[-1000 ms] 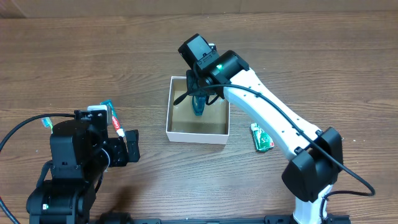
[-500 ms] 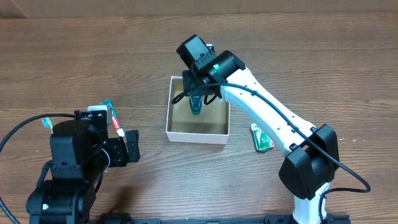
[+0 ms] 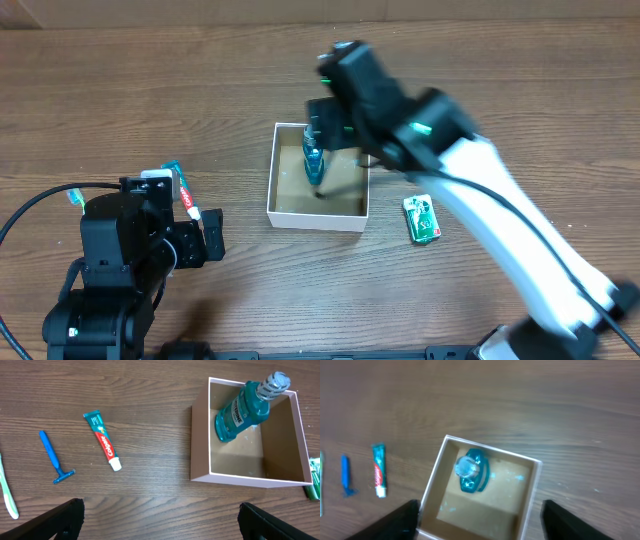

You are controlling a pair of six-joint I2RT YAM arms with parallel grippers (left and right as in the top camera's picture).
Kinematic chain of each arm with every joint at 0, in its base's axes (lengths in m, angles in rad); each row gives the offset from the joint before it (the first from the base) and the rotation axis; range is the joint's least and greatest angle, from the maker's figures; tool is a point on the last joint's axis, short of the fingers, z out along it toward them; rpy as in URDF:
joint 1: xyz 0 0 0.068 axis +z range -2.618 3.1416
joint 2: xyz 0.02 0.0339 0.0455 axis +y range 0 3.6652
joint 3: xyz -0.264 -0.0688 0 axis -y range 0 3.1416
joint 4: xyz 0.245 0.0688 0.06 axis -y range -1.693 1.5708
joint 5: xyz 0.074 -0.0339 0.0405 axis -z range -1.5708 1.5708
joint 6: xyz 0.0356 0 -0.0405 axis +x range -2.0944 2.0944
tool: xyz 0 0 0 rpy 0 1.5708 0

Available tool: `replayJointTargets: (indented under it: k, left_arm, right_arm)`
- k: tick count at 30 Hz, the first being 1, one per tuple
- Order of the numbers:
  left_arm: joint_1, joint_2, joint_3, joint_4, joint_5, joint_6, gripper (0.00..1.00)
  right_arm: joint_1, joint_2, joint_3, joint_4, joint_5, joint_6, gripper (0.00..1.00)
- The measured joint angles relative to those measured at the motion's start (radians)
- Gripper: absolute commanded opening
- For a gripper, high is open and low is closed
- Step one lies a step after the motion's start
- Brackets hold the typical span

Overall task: Pack container
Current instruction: 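Carry the Listerine bottle into the white box and release it, then grasp the green Dettol soap bar with the right gripper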

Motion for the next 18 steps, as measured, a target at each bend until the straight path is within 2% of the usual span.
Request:
replayJointTargets:
  k: [2, 5, 7, 12, 18]
  left_arm:
    - [0.000, 0.000, 0.000, 0.000, 0.000, 0.000, 1.00]
    - [0.000, 0.000, 0.000, 0.000, 0.000, 0.000, 1.00]
    - [0.000, 0.000, 0.000, -0.001, -0.001, 0.000, 1.00]
    - [0.000, 0.000, 0.000, 0.000, -0.004, 0.000, 1.00]
    - [0.000, 0.000, 0.000, -0.001, -0.005, 0.000, 1.00]
  right_arm:
    - [-0.068, -0.091, 0.021, -0.093, 0.042, 0.026, 0.96]
    - [-0.229, -0.129, 0.018, -0.255, 0.082, 0.037, 0.98]
    - [-0.313, -0.116, -0.049, -0.269, 0.086, 0.032, 0.99]
    - [-0.444, -0.082, -0.387, -0.116, 0.013, -0.056, 1.00]
    - [-0.495, -0.079, -0.776, 0.162, -0.146, -0.126, 1.00]
